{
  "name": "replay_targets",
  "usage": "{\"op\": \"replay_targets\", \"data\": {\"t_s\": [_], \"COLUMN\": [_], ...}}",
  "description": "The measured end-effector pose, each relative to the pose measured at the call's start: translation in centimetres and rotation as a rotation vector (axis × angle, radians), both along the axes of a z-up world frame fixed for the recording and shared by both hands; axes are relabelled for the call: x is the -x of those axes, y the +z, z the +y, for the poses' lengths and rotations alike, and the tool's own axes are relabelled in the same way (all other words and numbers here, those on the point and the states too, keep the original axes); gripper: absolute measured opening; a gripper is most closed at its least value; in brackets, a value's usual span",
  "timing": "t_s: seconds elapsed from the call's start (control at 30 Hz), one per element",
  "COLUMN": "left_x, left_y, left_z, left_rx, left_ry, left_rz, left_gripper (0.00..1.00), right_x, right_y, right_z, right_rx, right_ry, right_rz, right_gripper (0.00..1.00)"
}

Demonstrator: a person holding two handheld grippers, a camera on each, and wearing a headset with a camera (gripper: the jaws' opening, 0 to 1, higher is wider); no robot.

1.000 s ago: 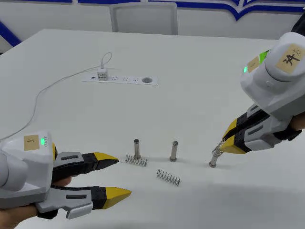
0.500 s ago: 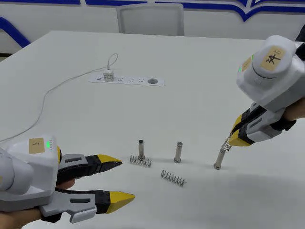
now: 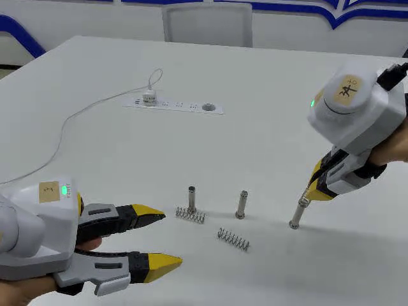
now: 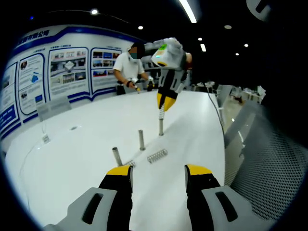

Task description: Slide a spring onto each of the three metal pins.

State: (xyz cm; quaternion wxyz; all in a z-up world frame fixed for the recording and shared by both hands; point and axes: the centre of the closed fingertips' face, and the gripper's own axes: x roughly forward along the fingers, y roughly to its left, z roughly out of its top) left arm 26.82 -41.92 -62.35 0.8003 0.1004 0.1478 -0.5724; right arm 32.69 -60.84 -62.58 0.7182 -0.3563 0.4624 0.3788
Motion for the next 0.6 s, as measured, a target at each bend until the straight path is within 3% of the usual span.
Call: {"op": "replay_targets", "data": {"t_s": [0.33,0.6], "left_x": [0.0,0.0], "left_y": [0.1,0.0], "left_z": [0.0,-0.1], "left_rx": [0.013,0.016], "left_ry": [-0.005,-0.007], "left_rz": [0.002,0.006], "left_gripper": [0.44,0.44], "right_x": [-0.2,-0.4], "right_y": [-2.1,-3.5], "right_z": [0.3,0.1], "right_rx": [0.029,0.039], "right_ry": [-0.001,-0.020], "right_rz": [0.049,0.062], "right_gripper": [0.12,0.12]}}
